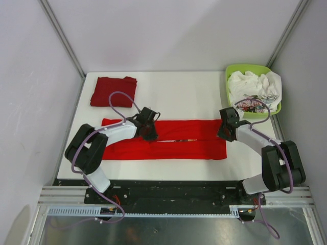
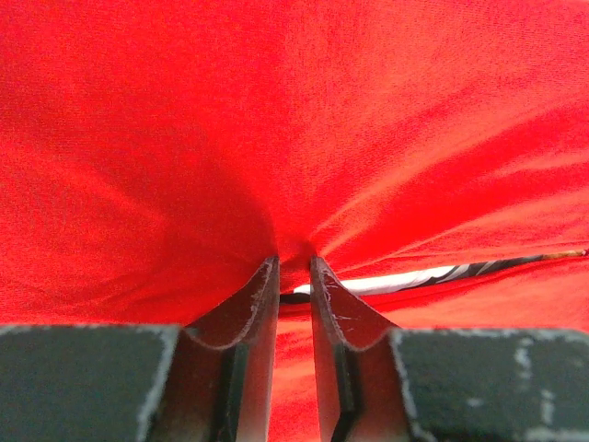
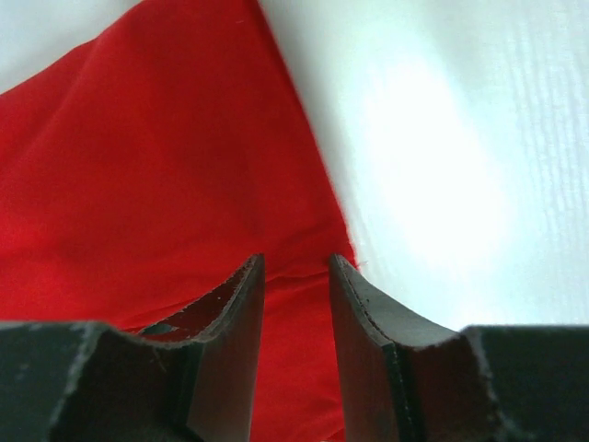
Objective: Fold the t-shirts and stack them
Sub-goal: Fold the other side of the tshirt into a rectangle
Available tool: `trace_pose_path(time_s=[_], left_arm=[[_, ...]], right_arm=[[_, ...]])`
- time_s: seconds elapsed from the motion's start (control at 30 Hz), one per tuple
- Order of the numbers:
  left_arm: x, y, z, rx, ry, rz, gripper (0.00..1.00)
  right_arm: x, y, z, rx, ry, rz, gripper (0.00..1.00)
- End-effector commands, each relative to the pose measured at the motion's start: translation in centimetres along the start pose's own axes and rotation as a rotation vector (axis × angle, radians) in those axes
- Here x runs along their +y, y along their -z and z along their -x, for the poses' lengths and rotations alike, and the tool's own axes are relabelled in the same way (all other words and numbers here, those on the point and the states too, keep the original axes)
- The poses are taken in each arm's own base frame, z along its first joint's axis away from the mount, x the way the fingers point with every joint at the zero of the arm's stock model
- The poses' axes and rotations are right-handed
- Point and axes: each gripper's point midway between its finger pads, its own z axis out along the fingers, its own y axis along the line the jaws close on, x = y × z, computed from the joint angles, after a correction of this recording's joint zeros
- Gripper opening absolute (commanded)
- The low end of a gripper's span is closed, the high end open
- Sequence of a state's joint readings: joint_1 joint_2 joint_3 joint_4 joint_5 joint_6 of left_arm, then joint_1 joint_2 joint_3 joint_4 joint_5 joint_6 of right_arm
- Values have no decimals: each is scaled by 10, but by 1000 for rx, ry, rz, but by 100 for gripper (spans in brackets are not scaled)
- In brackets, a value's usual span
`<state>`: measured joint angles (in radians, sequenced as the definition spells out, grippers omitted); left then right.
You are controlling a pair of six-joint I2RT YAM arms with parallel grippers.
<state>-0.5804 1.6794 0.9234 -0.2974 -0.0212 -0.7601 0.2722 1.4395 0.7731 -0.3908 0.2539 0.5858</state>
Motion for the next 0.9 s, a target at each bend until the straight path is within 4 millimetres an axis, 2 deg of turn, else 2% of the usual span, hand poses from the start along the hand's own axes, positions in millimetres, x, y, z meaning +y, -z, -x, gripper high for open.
trace_pose_path(time_s=[0.0, 0.3, 0.4, 0.53, 0.57, 0.7, 0.87], left_arm=[[-1, 2, -4, 14, -7, -2, 25], [-3, 4, -2, 11, -8, -4, 24], [-3, 4, -2, 10, -8, -3, 24], [-2, 4, -1, 10, -5, 4, 24], [-2, 3, -1, 9, -4, 5, 24], [-2, 3, -1, 9, 2, 10, 24], [-3, 2, 0, 13, 9, 10, 24]], right_arm=[[-23, 3, 6, -31, -15, -72, 39], [-25, -10, -2, -1, -18, -79, 38], [-27, -10, -3, -1, -23, -85, 26], [-32, -2, 2, -16, -38, -93, 5], [-34, 0, 2, -17, -41, -100, 2], [-43, 5, -4, 6, -50, -129, 0], [-44, -3, -25, 79, -54, -129, 0]])
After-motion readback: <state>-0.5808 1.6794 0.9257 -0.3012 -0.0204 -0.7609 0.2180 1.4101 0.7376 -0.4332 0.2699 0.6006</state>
